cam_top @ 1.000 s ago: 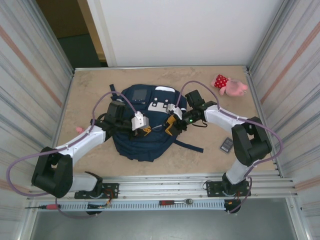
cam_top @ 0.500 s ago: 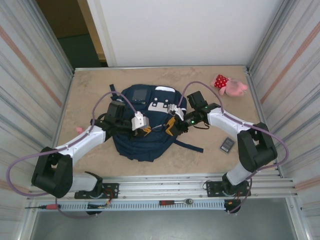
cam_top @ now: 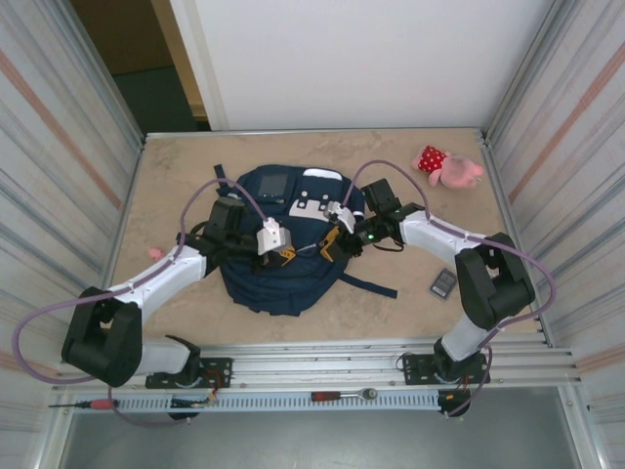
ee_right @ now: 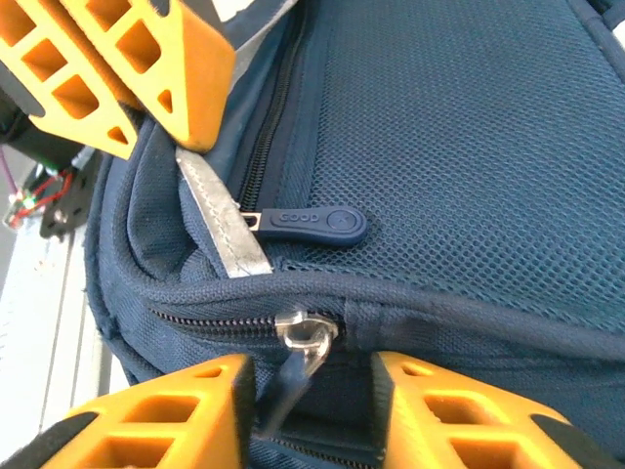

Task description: Pack books, pencil case, and school supplies into a backpack

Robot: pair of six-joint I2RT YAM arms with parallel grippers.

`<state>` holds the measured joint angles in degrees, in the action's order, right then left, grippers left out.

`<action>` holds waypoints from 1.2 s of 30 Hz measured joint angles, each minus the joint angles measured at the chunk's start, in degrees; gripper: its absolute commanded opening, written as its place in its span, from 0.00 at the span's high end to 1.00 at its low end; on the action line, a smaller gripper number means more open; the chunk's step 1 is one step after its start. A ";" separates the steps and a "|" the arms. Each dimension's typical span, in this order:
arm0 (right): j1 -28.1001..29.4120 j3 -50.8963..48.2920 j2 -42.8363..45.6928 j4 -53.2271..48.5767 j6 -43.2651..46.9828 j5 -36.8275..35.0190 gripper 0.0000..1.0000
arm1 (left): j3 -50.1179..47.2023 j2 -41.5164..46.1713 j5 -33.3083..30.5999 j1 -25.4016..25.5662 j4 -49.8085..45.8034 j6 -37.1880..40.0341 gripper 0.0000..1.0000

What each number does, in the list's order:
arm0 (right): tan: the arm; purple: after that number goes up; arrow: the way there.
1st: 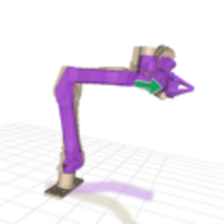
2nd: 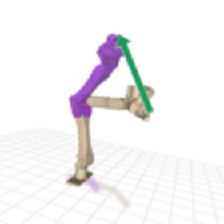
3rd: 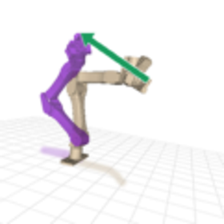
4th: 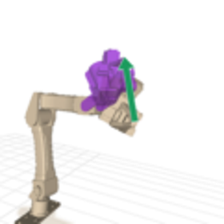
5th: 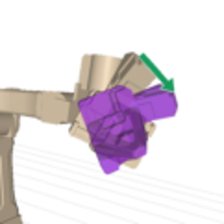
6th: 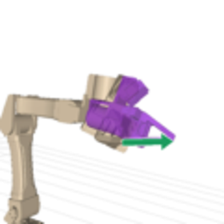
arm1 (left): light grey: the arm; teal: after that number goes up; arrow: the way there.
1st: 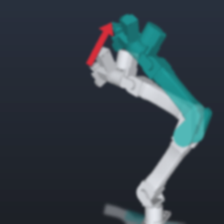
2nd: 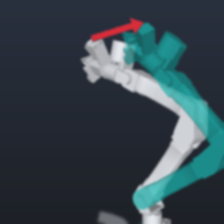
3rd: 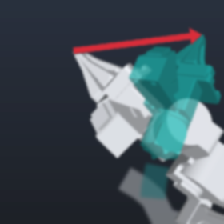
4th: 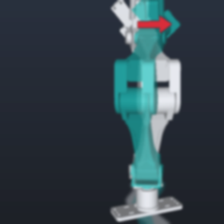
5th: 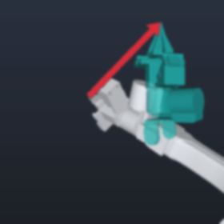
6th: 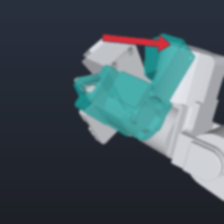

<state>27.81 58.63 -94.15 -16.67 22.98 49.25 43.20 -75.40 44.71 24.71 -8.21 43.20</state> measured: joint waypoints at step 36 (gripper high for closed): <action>7.76 -2.54 12.59 -5.27 -29.51 -17.22 1.00 | 5.57 1.53 -26.21 10.84 -0.48 -30.58 0.39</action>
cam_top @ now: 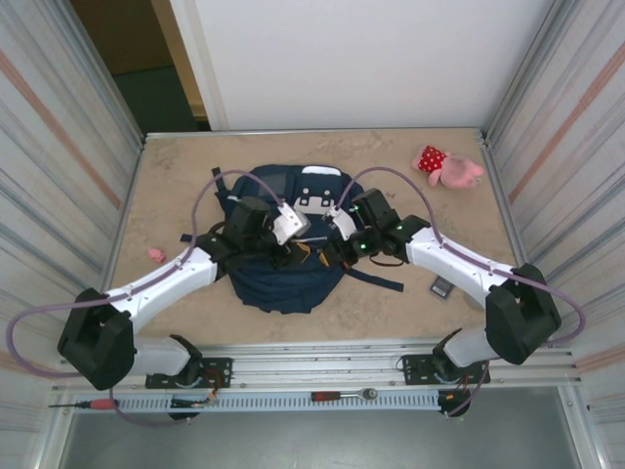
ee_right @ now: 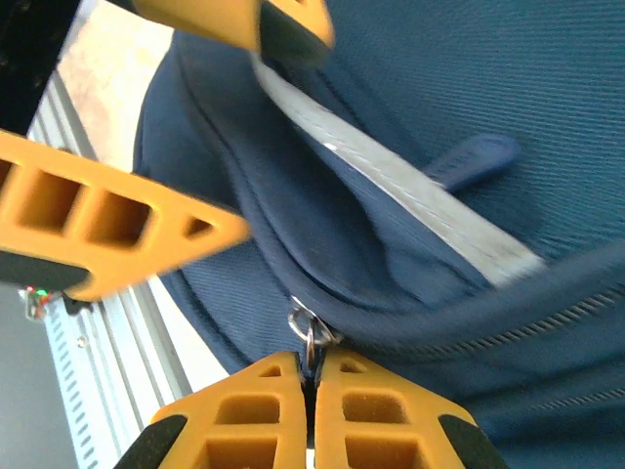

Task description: Pack books, pencil case, and school supplies into a backpack

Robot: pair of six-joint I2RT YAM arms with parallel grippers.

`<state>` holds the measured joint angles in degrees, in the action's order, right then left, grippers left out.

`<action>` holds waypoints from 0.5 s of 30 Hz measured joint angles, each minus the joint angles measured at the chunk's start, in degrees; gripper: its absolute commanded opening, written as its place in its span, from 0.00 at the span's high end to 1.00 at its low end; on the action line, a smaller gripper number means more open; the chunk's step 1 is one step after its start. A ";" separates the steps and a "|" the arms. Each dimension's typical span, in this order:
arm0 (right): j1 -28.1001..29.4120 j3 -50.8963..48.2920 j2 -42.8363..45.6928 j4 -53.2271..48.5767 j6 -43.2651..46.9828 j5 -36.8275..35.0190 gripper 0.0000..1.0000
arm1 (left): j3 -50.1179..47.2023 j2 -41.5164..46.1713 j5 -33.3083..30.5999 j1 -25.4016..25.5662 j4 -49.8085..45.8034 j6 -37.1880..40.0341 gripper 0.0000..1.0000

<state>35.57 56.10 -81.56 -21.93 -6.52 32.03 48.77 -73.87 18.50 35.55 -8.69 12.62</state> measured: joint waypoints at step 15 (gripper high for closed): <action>0.96 8.17 -2.75 -12.81 -3.23 -7.82 1.00 | -7.41 12.24 -1.46 -18.56 -9.42 -39.85 0.39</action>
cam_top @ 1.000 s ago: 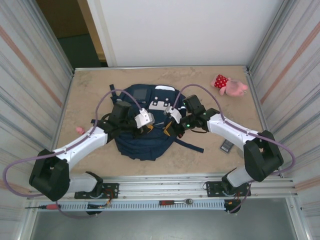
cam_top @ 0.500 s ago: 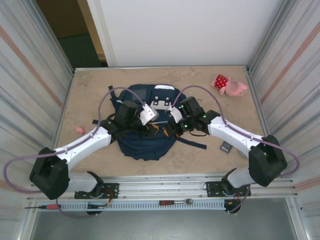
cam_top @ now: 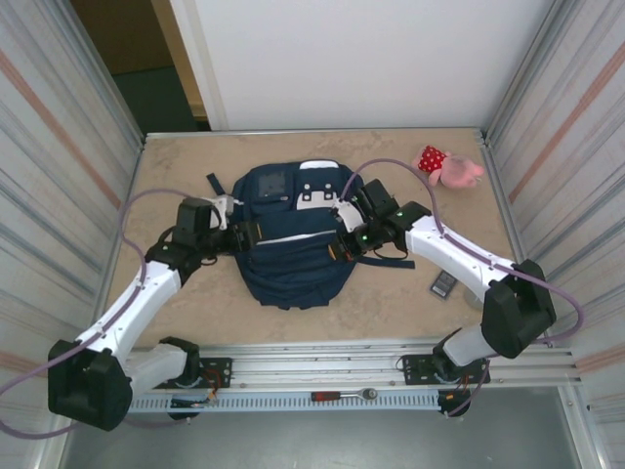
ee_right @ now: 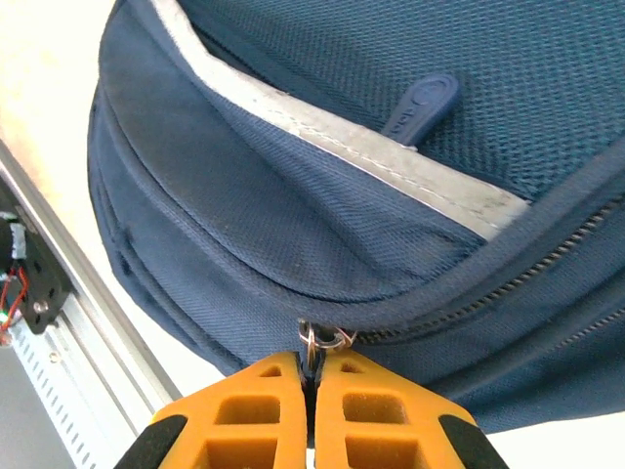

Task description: Pack books, pencil case, and school supplies into a backpack

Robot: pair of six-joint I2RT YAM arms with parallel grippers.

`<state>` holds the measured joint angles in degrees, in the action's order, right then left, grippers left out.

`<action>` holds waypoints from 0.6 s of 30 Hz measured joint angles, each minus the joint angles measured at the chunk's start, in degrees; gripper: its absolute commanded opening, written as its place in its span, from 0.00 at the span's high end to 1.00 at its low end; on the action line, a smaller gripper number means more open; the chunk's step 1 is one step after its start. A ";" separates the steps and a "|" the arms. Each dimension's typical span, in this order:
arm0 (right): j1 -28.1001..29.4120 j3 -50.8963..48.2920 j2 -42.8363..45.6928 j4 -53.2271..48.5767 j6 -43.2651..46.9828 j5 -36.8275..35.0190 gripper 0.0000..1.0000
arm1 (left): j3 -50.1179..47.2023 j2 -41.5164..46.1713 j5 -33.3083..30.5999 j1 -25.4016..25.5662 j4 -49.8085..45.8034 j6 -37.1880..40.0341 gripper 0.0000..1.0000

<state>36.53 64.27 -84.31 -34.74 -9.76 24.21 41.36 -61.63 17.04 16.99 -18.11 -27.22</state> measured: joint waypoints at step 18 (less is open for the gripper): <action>9.18 4.28 -5.66 0.28 -16.15 -3.19 1.00 | -6.99 -8.85 -0.50 10.10 15.19 -14.60 0.74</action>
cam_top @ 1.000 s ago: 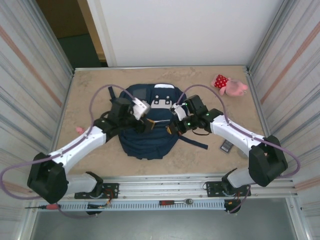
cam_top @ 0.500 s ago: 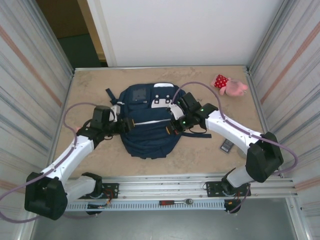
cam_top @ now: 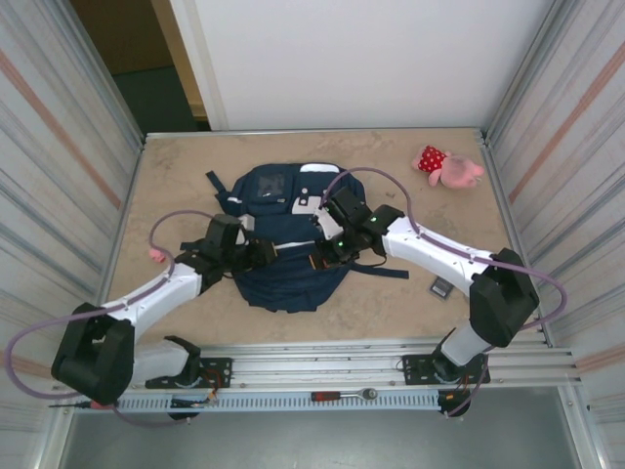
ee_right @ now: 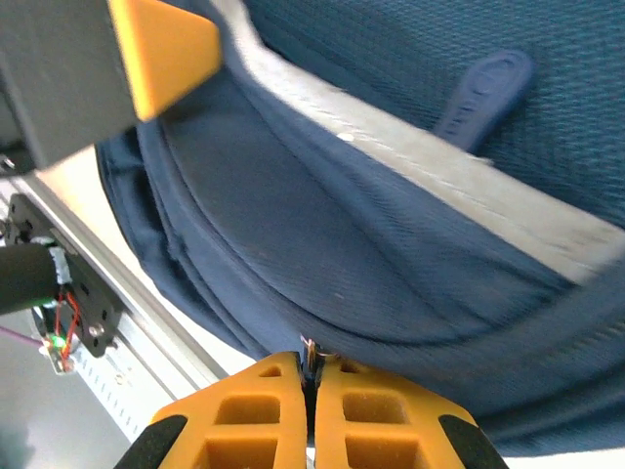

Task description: Pack books, pencil case, and school supplies into a backpack

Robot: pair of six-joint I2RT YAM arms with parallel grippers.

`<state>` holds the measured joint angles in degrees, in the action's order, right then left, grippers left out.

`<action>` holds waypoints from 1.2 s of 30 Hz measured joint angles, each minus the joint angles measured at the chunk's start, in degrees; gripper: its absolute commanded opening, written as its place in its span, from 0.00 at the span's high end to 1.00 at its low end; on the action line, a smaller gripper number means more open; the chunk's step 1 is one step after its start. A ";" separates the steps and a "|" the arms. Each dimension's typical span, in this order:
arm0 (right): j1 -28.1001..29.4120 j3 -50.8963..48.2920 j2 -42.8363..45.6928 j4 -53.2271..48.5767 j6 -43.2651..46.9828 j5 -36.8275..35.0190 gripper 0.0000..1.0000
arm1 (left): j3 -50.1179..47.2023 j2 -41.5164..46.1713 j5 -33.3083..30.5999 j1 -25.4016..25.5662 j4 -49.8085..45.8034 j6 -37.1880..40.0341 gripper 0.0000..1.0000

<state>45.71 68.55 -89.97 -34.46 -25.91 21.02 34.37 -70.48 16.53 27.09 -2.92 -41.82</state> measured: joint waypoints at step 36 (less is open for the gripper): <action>-6.34 -17.53 9.14 19.30 65.40 -3.04 0.40 | 5.35 5.81 -10.29 17.59 -17.44 -0.37 0.56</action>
<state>39.38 51.03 -80.84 -15.16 39.48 17.98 39.72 -64.66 6.24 44.69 -20.36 -42.19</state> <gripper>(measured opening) 0.592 0.435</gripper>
